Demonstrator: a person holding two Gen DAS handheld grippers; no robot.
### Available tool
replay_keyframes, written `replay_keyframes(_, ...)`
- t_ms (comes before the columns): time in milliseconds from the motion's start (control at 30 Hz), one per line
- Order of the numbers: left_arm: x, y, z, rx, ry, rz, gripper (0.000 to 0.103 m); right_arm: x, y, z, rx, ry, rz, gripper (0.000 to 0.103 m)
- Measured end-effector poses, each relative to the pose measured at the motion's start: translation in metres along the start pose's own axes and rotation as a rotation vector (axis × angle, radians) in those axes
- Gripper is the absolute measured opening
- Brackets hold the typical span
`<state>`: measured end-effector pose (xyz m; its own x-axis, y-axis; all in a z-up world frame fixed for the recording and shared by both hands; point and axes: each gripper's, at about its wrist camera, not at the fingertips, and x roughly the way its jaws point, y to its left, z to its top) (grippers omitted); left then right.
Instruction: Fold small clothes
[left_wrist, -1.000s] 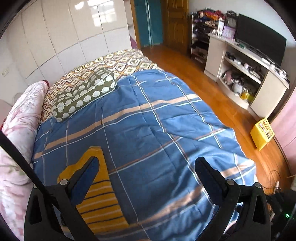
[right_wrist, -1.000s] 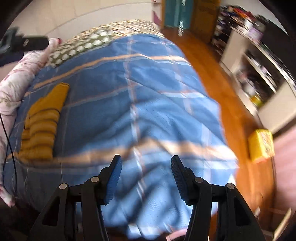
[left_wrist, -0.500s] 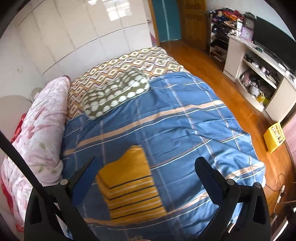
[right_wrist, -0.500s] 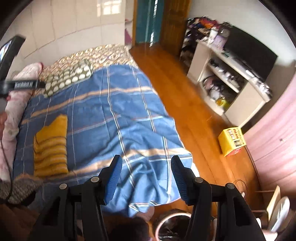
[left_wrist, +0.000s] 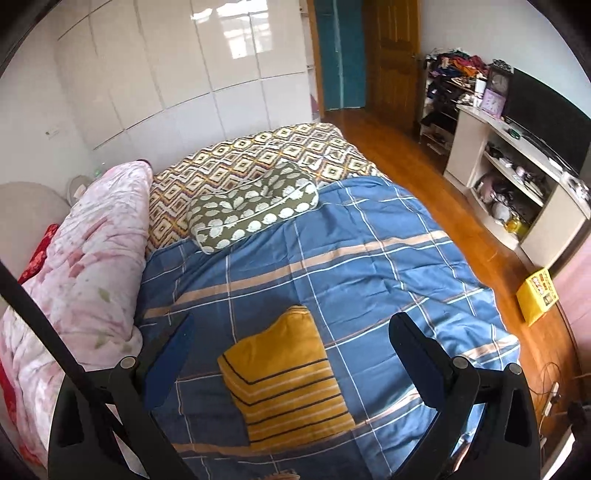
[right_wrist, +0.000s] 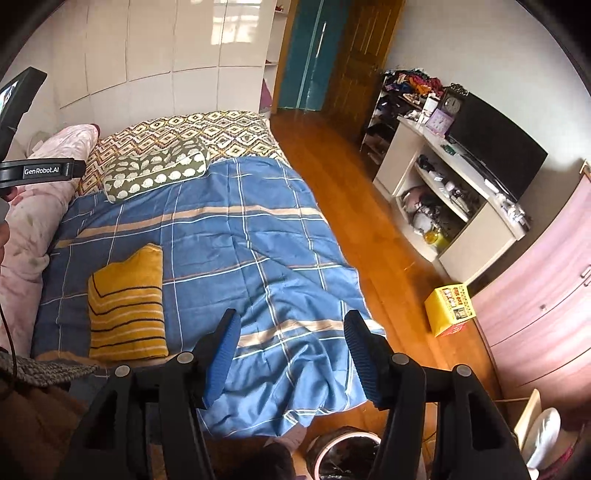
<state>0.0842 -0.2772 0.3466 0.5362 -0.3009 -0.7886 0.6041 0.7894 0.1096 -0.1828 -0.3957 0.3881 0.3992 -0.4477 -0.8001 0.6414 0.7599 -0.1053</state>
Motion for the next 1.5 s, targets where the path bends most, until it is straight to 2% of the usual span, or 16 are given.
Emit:
replay_keyframes(267, 0.011, -0.012, 0.003, 0.024, 0.041, 0.009, 0.103, 0.01, 0.001, 0.0, 0.007, 0.017, 0.01, 0.065)
replay_keyframes(467, 0.042, -0.037, 0.002, 0.038, 0.141, 0.066, 0.103, 0.042, -0.019, -0.008, 0.014, 0.066, 0.055, 0.065)
replay_keyframes(633, 0.085, -0.075, -0.004, 0.021, 0.308, 0.12, 0.103, 0.08, -0.057, -0.026, 0.038, 0.128, 0.116, 0.065)
replay_keyframes(867, 0.13, -0.165, -0.013, 0.041, 0.489, 0.208, 0.103, 0.132, -0.136, -0.057, 0.109, 0.223, 0.206, 0.065)
replay_keyframes(967, 0.138, -0.215, -0.016, 0.1, 0.524, 0.224, 0.103, 0.147, -0.177, -0.064, 0.155, 0.246, 0.231, 0.065)
replay_keyframes(1133, 0.15, -0.276, -0.014, 0.143, 0.574, 0.233, 0.103, 0.168, -0.228, -0.075, 0.221, 0.276, 0.26, 0.065)
replay_keyframes(1300, 0.16, -0.309, -0.015, 0.157, 0.611, 0.237, 0.103, 0.182, -0.261, -0.084, 0.27, 0.302, 0.272, 0.065)
replay_keyframes(1500, 0.161, -0.319, -0.022, 0.15, 0.62, 0.205, 0.103, 0.189, -0.271, -0.082, 0.255, 0.318, 0.27, 0.065)
